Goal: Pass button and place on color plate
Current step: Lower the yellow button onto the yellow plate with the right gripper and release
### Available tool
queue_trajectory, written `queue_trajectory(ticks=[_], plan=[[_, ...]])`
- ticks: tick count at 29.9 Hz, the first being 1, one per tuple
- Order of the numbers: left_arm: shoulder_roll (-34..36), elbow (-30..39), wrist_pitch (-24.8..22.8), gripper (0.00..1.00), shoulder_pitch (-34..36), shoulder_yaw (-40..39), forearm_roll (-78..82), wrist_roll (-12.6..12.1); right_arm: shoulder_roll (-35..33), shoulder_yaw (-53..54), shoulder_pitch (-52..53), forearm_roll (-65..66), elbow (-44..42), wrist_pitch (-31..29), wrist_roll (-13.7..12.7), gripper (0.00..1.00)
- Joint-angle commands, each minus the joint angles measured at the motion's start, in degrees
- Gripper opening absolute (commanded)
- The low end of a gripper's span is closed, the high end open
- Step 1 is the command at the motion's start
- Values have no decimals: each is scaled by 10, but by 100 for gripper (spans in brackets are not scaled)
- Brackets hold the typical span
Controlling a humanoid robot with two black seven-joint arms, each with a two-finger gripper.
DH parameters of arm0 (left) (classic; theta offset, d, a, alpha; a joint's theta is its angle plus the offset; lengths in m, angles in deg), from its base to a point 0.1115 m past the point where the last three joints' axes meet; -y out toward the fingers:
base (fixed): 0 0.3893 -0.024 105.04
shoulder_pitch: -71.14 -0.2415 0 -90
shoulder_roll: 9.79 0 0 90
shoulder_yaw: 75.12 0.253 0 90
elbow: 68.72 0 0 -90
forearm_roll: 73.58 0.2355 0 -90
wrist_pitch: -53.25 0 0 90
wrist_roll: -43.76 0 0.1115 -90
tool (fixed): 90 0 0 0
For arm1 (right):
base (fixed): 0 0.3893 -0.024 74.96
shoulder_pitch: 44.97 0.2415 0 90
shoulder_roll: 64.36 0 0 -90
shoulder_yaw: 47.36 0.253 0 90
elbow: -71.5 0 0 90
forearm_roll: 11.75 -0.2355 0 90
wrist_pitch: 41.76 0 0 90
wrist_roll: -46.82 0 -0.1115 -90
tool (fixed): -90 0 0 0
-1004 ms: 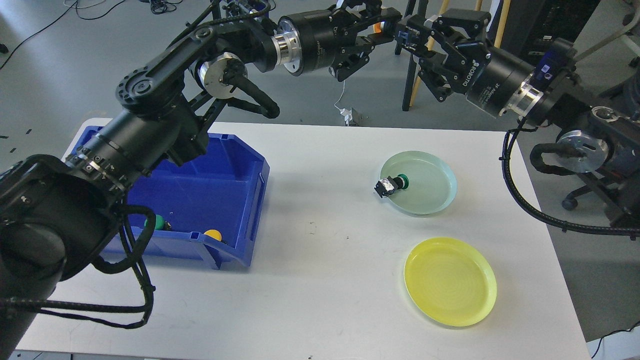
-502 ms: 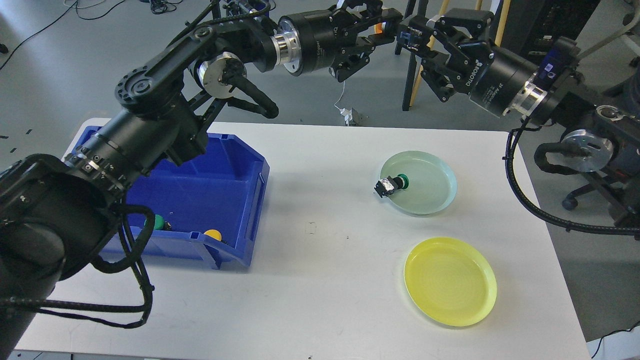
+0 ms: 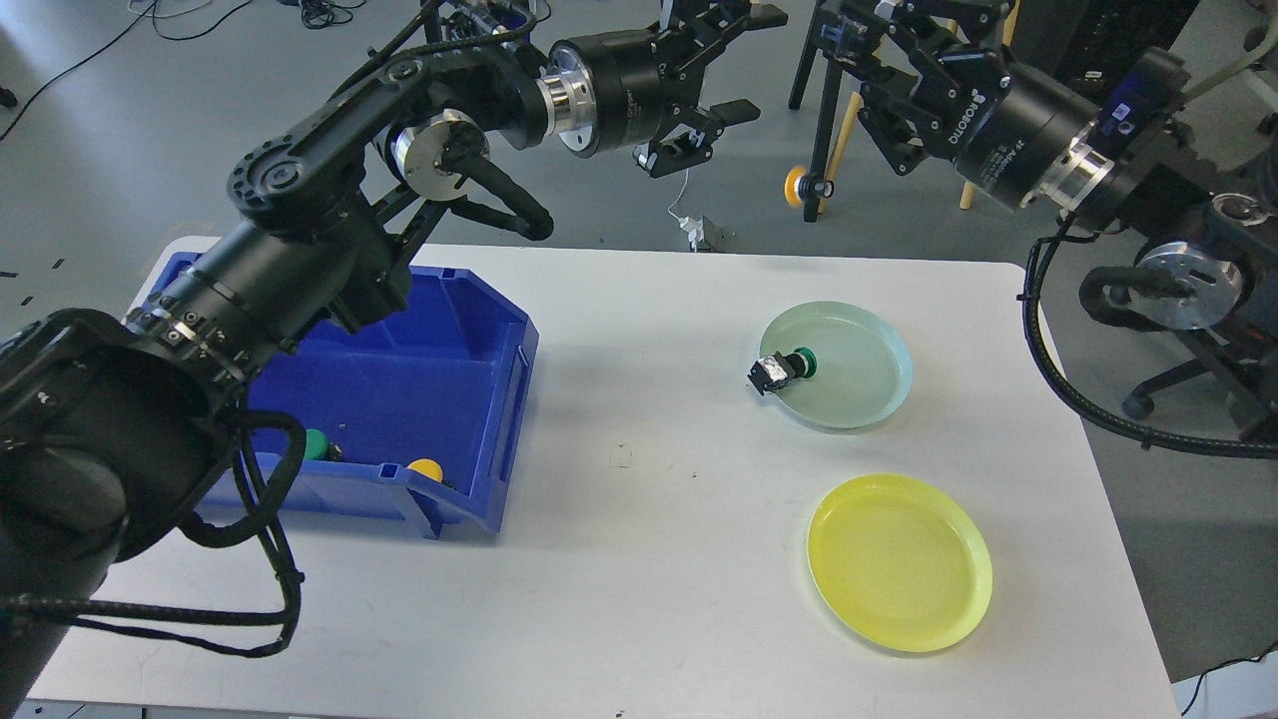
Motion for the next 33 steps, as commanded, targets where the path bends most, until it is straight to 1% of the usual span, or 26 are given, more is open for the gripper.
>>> queue_trajectory(ticks=[1,11,14,22,24,26,28,30,33], plan=[[0,0,0,100,0,0,0,1,1,-1,-1,0,0,0,0,17],[3,-1,0,100,-3,0,1,1,-4,0,0,0,-6,0,0,17],[13,-2,0,100,-3,0,2,2,-12,1,0,0,-7,-1,0,17],[55,-2,0,100,-4,-7,1,26,-39,0,-8,1,-6,-1,-1,17],[65,-2,0,100,-3,-8,1,32,-57,-6,-15,1,-4,-1,-7,17],[75,-2,0,100,-2,-9,1,32,-75,-29,-22,1,1,-1,-17,17],[85,-2,0,100,2,-8,2,32,-101,-55,-23,0,6,-3,-19,17],[92,-3,0,100,4,-12,1,35,-135,-78,-23,0,19,-18,-19,17],[99,-3,0,100,11,-10,1,46,-184,-120,-32,1,46,-34,-19,17]])
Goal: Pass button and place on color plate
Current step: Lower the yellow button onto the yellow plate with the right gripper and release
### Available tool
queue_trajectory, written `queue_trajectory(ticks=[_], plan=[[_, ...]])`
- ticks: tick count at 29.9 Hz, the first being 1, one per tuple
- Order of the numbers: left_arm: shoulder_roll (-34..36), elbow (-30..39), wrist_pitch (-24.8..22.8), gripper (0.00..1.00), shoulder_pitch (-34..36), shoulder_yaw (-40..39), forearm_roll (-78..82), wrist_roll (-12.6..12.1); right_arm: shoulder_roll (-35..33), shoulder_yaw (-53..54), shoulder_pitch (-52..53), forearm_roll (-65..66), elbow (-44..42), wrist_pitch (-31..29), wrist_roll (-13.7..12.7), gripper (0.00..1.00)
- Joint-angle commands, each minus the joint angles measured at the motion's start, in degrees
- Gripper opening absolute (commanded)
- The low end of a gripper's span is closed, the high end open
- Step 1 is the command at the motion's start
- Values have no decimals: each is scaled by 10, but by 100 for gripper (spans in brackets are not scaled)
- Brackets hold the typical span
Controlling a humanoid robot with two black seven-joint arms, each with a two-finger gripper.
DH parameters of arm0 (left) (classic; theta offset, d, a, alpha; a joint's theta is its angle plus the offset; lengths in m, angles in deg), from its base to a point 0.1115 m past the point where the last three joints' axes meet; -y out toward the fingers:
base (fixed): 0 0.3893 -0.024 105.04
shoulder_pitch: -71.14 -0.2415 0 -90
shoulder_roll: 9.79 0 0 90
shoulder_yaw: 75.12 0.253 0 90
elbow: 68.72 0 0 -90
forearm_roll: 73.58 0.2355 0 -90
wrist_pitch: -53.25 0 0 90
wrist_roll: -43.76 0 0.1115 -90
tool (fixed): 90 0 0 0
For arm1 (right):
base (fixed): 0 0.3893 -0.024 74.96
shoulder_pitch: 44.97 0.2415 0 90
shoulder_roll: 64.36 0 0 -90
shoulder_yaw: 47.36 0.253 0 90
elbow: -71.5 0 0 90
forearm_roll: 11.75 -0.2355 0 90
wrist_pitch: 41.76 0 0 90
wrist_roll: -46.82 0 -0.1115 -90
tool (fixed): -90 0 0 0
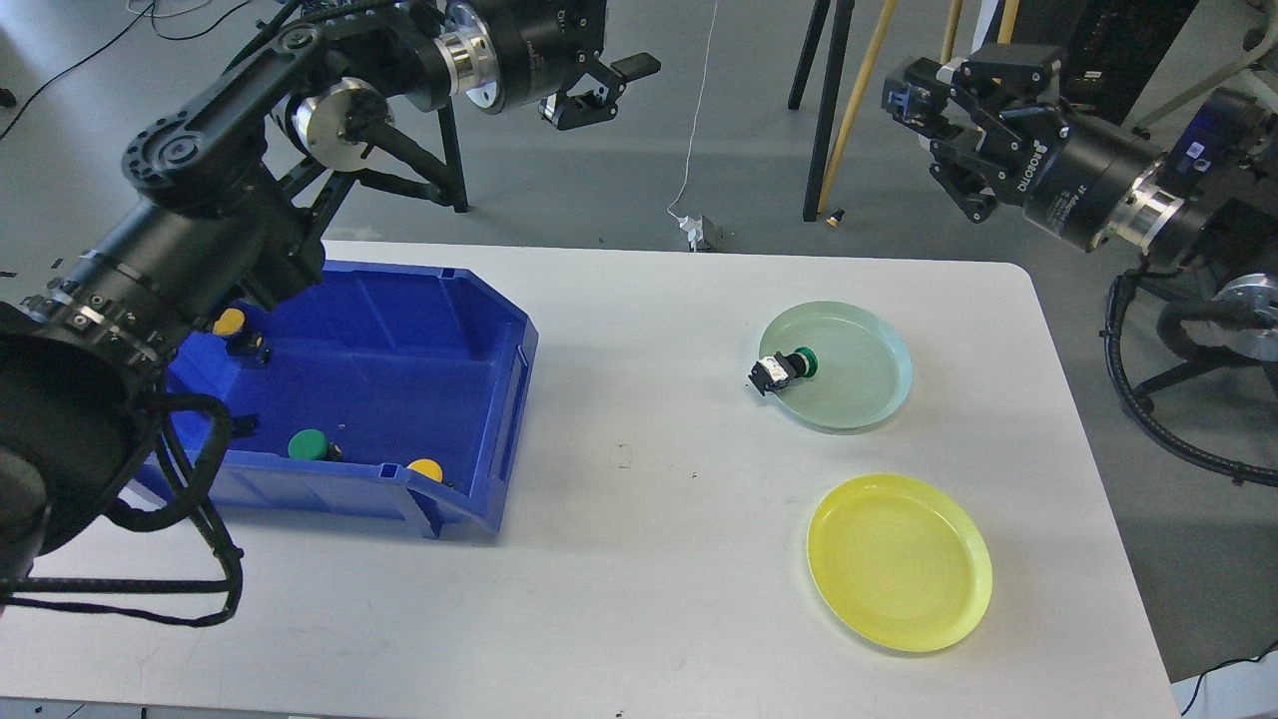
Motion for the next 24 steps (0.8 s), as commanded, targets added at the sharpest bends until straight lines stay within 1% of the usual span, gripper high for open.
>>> queue_trajectory(ticks=[1,5,11,14,20,23,24], plan=[[8,0,0,100,7,0,1,9,-63,-54,-14,1,32,-17,1,17],[16,-1,0,100,7,0,1,12,-107,-117,-28,16,50,-39,2,17],[20,-1,0,100,14,-1,1,33,-117,-185,-66,39,50,-33,0,18],[19,-1,0,100,15,-2,0,39,-106,-203,-91,46,50,-19,-1,19],[20,-1,0,100,24,-2,0,40,-41,-221,-133,96,38,15,-7,22],[24,-1,0,100,24,-1,0,40,-23,-221,-152,100,27,22,-7,26],[27,0,0,100,24,-2,-1,40,-17,-221,-155,100,22,25,-7,30]])
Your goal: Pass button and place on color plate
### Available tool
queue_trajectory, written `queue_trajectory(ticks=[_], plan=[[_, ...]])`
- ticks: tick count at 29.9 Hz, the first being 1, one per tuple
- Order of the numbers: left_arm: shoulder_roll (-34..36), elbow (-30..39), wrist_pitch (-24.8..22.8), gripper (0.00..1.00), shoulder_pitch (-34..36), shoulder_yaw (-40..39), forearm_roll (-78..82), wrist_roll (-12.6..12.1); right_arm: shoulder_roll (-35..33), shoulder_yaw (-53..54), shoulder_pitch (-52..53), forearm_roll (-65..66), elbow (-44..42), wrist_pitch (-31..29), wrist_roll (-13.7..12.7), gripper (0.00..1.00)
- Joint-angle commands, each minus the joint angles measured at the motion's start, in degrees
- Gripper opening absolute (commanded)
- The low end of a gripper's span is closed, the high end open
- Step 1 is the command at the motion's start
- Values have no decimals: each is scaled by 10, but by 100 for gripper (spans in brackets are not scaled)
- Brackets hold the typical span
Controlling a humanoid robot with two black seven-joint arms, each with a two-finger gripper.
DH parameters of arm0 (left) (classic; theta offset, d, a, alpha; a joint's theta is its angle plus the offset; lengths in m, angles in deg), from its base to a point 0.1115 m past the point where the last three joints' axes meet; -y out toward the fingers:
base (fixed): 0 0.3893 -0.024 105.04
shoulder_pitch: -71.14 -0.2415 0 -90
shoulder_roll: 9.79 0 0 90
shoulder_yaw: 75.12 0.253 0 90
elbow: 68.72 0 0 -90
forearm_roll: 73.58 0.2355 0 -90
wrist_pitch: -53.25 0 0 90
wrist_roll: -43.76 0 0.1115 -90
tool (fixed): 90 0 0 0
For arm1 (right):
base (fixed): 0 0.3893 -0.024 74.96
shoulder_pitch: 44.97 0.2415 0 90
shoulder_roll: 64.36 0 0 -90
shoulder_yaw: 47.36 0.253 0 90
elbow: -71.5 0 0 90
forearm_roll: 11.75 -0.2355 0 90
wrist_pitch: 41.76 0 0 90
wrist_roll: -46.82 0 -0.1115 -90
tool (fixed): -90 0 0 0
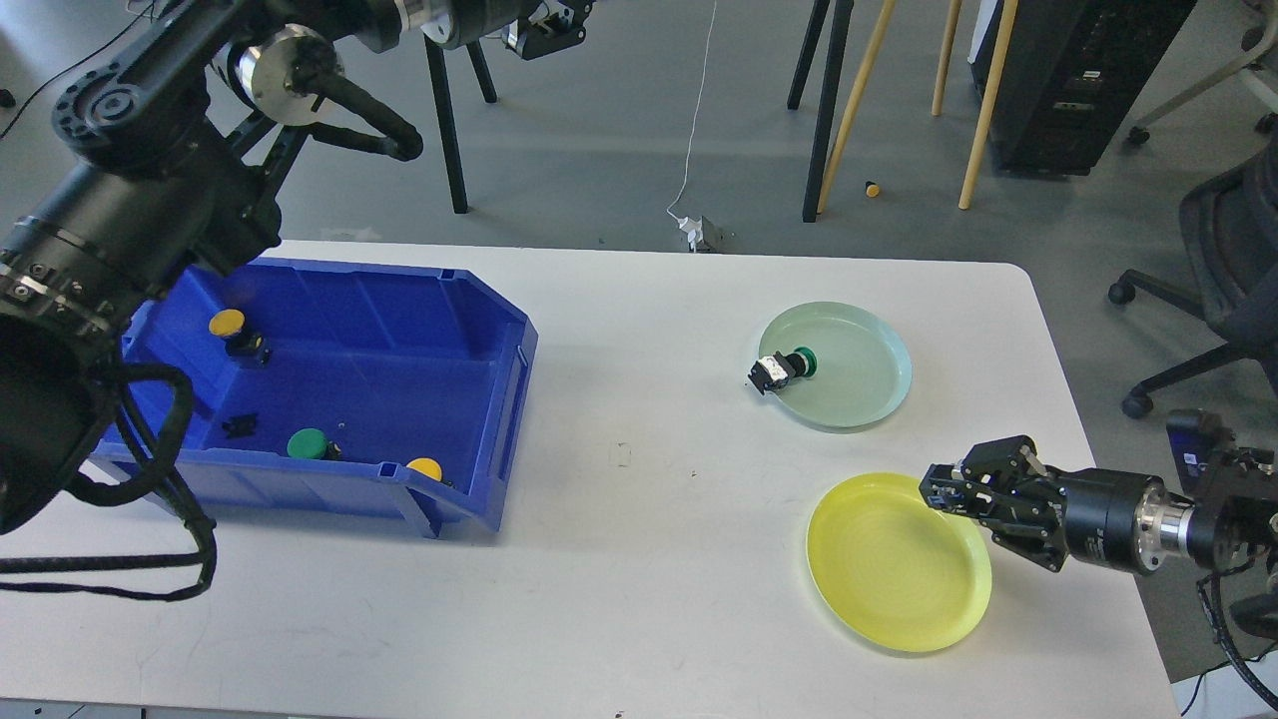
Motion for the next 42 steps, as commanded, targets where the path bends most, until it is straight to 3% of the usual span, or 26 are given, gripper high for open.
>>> queue_trajectory(ticks=[1,9,13,17,27,34,38,40,42], plan=[[8,1,0,100,1,0,-1,0,23,0,-14,4,-12,12,0,35],[16,1,0,100,1,-1,-1,1,32,1,-13,3,-18,16,-13,87],[17,1,0,100,1,-1,-1,0,31,9,-8,0,-12,16,-13,95],[20,1,0,100,1,-2,-1,1,25,46,-6,-6,-10,10,-13,97],[39,1,0,100,8,-2,-1,0,28,262,-8,-6,-21,17,-7,98],[50,1,0,100,9,-1,-1,0,32,433,-6,-6,-123,12,-10,98],[52,1,0,100,10,3,3,0,31,466,0,-6,-149,11,-15,97],[52,1,0,100,15,3,17,0,31,466,20,-8,-170,17,-31,97],[52,1,0,100,16,2,42,1,32,460,52,-20,-194,21,-66,97]])
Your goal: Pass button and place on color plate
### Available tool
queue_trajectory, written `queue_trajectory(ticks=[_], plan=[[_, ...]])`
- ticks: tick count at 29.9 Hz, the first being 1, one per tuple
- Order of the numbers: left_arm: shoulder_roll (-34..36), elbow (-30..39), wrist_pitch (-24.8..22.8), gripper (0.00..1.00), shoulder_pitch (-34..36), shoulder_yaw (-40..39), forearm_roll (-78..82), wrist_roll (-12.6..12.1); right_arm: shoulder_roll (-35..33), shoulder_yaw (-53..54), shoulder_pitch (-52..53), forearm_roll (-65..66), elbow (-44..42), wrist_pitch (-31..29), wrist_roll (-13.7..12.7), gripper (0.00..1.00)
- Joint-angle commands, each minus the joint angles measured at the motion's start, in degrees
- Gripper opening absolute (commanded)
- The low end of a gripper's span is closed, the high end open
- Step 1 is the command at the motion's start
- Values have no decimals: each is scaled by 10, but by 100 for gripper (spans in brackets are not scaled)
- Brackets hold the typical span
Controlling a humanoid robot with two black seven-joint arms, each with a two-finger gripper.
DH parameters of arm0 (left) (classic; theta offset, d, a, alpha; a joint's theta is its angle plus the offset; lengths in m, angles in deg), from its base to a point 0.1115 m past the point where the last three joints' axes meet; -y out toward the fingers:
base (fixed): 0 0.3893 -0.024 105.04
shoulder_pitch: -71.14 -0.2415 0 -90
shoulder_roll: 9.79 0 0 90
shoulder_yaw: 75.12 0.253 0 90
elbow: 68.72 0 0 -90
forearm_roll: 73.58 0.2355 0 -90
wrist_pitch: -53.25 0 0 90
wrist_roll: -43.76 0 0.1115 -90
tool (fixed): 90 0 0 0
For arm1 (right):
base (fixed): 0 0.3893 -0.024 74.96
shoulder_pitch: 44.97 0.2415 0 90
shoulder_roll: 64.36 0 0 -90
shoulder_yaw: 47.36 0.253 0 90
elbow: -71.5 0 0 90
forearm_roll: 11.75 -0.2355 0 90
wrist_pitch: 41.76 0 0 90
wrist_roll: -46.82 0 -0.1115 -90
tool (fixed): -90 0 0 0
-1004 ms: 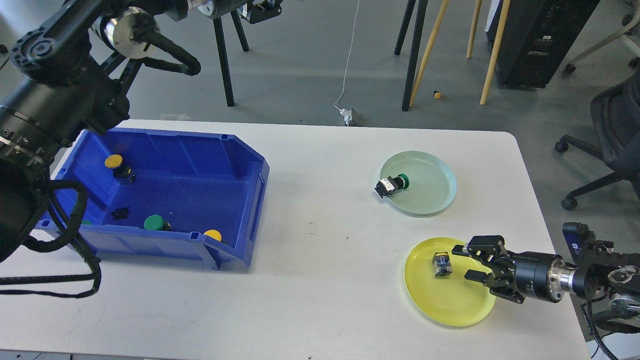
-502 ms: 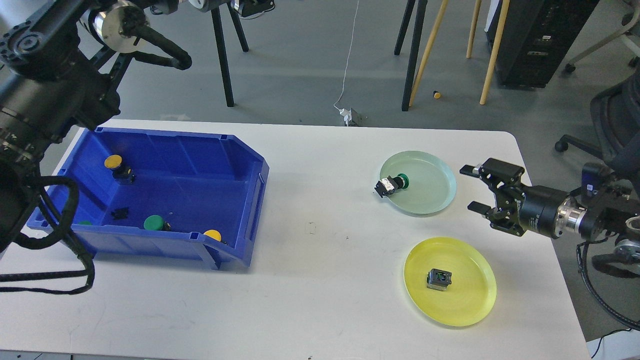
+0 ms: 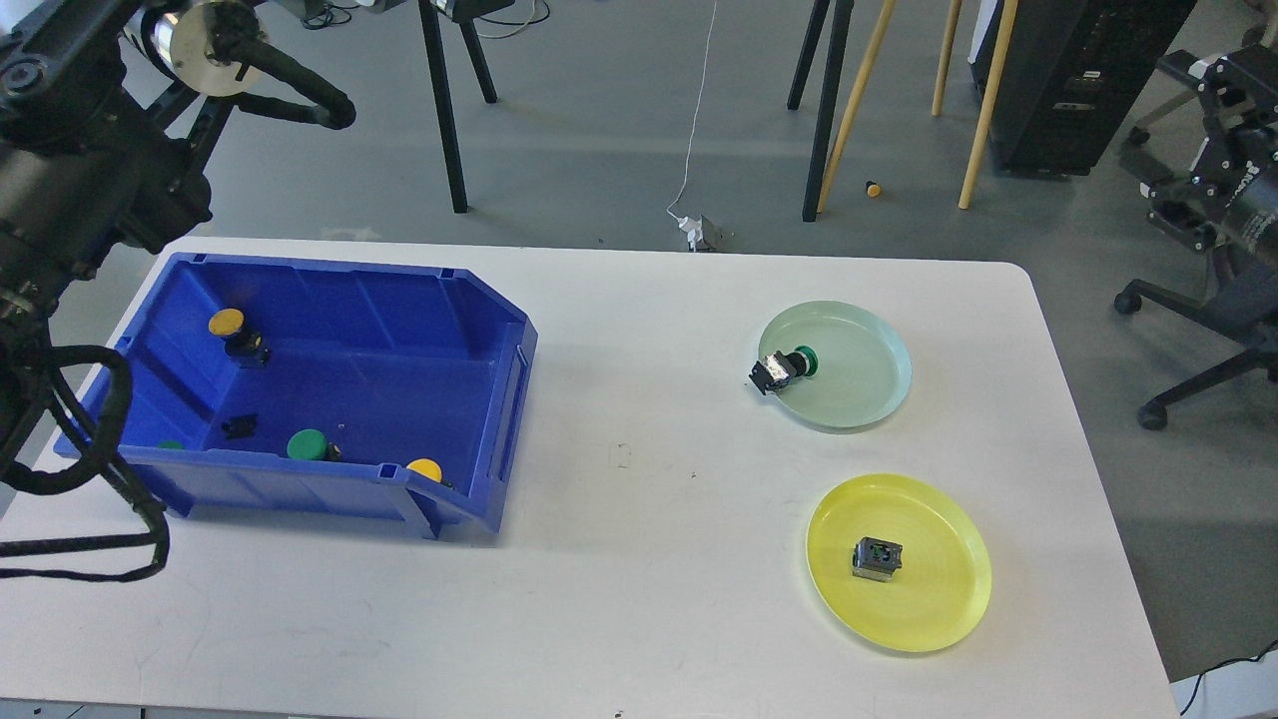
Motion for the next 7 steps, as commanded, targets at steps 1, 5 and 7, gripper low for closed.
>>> queue_trajectory(ticks=[1,5,7], plan=[[-1,0,0,100,2,-1,38,3,0,-7,49,-22,-43,13,-54,97],[-4,0,0,100,2,-1,61,26,19,-17,95,-34,-73,63,-70,97],[-5,0,0,100,2,-3,62,28,32,-17,106,-36,-70,74,-70,98]])
